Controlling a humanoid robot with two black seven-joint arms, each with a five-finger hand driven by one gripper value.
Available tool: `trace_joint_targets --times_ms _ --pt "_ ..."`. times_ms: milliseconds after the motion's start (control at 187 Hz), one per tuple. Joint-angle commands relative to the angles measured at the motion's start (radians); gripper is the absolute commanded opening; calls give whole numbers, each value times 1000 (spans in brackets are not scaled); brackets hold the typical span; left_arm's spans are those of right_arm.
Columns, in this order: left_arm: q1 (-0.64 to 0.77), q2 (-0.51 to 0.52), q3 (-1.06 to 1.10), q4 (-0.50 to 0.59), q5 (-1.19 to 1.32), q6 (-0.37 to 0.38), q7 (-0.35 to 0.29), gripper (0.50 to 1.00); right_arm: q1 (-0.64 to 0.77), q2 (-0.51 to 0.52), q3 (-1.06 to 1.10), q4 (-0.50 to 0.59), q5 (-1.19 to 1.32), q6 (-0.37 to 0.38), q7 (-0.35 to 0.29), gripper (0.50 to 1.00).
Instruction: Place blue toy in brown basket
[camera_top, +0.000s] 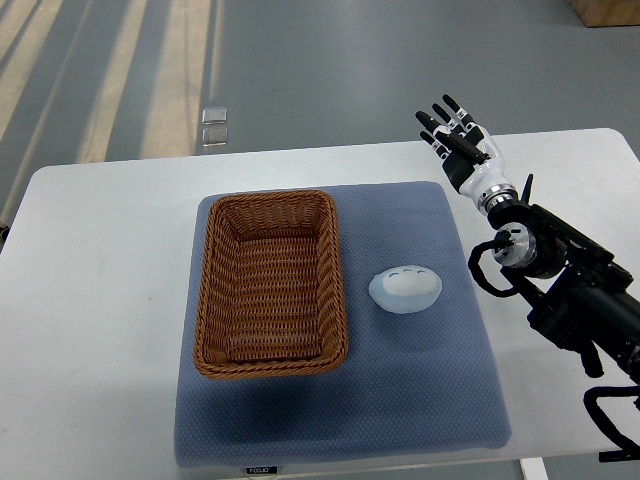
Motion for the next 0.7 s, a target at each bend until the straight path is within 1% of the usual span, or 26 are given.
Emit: trace_joint_targets --times_ms 0,694 --pt "0 0 1 1 0 0 -1 1000 1 -2 0 0 0 -1 0 911" --pt "-3 0 1 9 0 11 -1 1000 0 -2 0 0 0 -1 0 913"
